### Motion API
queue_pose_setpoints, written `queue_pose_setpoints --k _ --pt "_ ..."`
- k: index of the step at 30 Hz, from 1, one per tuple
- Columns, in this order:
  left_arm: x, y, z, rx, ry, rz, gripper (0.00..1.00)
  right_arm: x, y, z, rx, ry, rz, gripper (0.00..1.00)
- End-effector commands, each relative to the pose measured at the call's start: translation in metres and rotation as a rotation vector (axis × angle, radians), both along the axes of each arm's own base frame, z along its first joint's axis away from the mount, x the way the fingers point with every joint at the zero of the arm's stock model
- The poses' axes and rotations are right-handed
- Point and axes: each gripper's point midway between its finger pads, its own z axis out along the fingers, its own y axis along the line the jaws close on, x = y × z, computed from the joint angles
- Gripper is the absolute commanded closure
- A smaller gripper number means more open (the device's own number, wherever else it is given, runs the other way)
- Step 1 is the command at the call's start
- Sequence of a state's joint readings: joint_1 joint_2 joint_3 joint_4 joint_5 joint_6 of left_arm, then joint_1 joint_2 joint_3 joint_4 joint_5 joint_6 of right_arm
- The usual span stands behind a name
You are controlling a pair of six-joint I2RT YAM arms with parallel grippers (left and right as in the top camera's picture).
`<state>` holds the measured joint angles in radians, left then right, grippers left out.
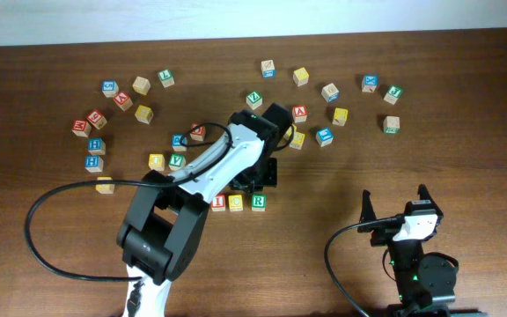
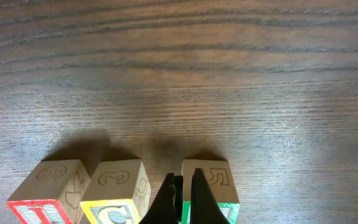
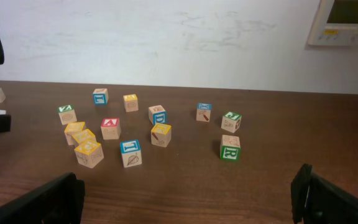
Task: Spell out ICRA
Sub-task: 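Open the left gripper and lift away from the R block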
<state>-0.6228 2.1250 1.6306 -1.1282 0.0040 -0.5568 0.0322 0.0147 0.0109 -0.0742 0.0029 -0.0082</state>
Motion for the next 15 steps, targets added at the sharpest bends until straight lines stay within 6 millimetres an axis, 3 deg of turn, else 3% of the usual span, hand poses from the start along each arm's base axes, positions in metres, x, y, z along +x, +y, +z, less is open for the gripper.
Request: queue_pose_setpoints --k 1,10,12,15 --pt "-0.009 0.004 -0.004 0.006 0.044 -0.016 1.0 0.0 -0.001 -0.002 -0.003 0.003 -0.004 0.01" --pt "-0.01 0.011 -0.003 0.042 0.047 -0.017 1.0 0.0 -0.001 -0.002 -0.003 0.003 -0.004 0.02" --pt "0.0 0.01 0.001 0.038 0.01 -0.013 1.0 0.0 -0.001 -0.002 -0.003 0.003 -0.004 0.02" --pt "0.037 0.007 0.036 -0.018 -0.078 0.01 1.0 0.0 -0.001 -0.002 -0.003 0.003 -0.004 0.02"
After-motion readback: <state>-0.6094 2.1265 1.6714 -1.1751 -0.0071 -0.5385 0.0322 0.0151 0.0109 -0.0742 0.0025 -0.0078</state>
